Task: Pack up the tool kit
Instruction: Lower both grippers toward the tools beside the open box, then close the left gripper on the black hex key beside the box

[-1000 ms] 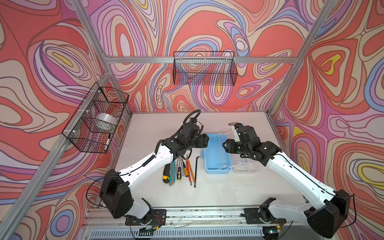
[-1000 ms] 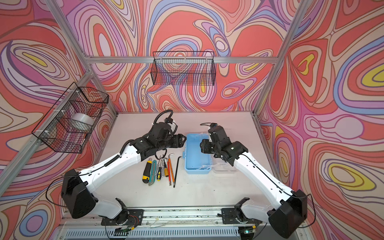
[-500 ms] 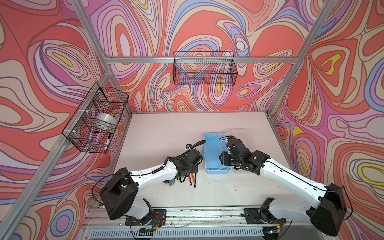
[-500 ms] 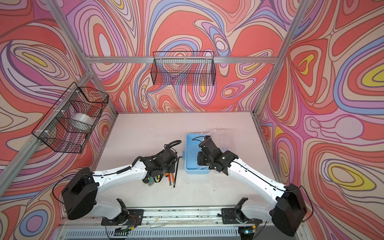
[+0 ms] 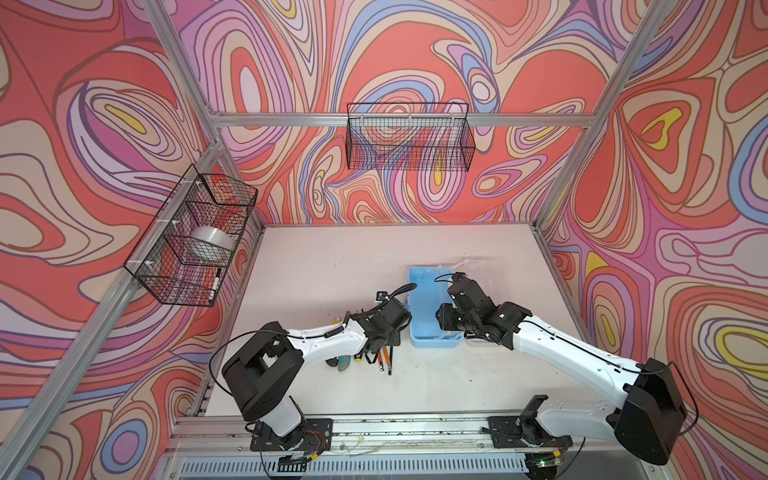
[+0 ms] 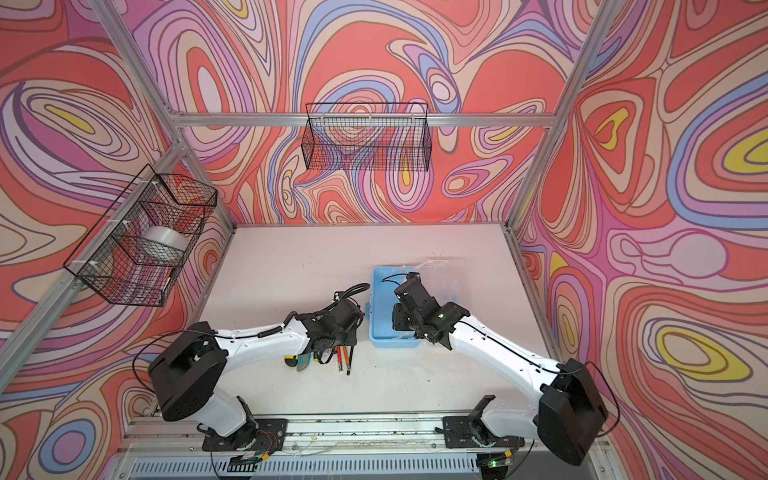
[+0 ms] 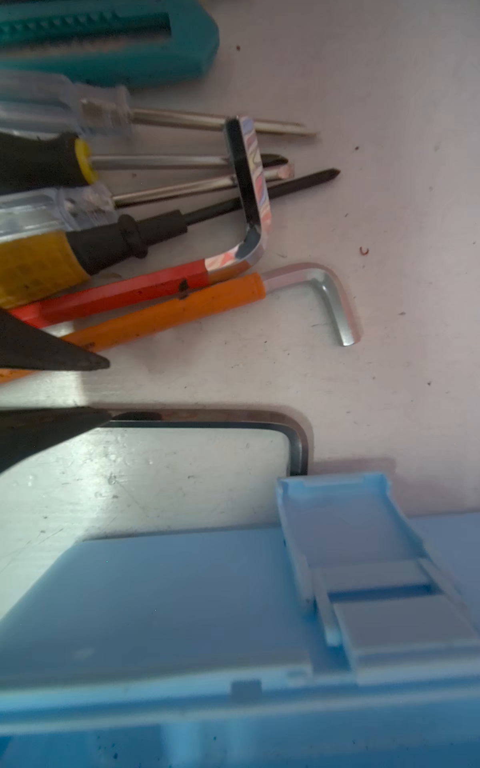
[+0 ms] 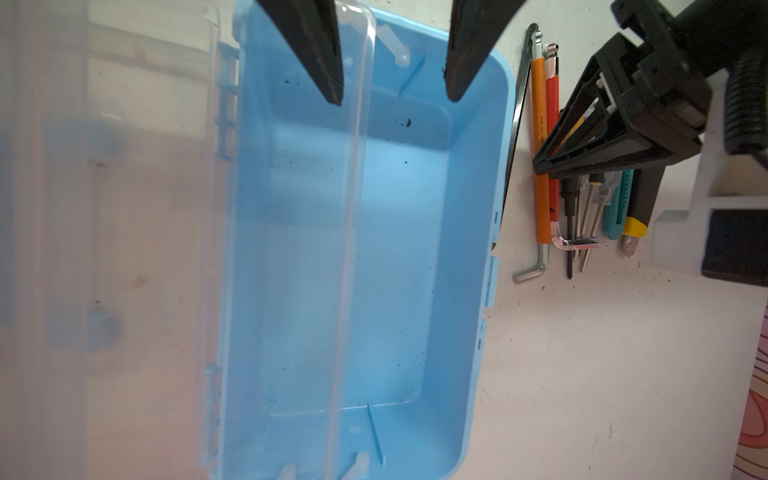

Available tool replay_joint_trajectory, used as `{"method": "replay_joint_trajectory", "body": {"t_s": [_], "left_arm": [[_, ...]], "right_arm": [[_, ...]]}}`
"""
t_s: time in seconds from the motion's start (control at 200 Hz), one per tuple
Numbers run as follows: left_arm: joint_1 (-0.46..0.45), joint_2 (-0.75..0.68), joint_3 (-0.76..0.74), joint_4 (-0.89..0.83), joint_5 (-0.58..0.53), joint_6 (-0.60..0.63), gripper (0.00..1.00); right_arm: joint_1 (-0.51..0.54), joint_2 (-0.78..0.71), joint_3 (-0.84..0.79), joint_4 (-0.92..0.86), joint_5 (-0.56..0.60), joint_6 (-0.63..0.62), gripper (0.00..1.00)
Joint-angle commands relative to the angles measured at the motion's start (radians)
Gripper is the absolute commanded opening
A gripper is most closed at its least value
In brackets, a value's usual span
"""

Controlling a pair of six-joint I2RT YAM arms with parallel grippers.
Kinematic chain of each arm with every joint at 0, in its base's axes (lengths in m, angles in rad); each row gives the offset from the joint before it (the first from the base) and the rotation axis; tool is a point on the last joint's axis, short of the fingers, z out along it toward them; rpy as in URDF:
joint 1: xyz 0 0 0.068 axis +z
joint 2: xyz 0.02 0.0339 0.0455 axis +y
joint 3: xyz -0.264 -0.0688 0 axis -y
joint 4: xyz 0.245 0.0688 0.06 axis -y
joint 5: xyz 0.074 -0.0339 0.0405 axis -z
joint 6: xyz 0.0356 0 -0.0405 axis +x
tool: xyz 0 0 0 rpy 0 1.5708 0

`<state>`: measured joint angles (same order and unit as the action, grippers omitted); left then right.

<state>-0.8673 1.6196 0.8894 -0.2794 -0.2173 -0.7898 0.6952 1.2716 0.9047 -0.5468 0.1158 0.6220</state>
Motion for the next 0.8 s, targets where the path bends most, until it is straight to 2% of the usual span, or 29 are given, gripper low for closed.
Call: {"method": "replay_joint_trajectory", "body": {"t_s": [0.0, 0.16, 0.441, 0.796], "left_arm": [[-0.008, 0.025, 0.036, 0.032, 0.028, -0.005, 0.18], [-0.007, 0.056, 0.039, 0.052, 0.045, -0.008, 0.23], [-0.008, 0.112, 0.046, 0.058, 0.044, -0.006, 0.25], [-0.008, 0.148, 0.043, 0.037, 0.009, -0.015, 0.19]], "right_arm": [[0.003, 0.010, -0.007, 0.025, 0.014, -0.007, 0.43], [0.003, 0.019, 0.006, 0.024, 0.016, -0.023, 0.44], [0.003, 0.056, 0.016, 0.044, 0.014, -0.024, 0.44], [0.000, 0.060, 0.010, 0.056, 0.007, -0.021, 0.44]]}}
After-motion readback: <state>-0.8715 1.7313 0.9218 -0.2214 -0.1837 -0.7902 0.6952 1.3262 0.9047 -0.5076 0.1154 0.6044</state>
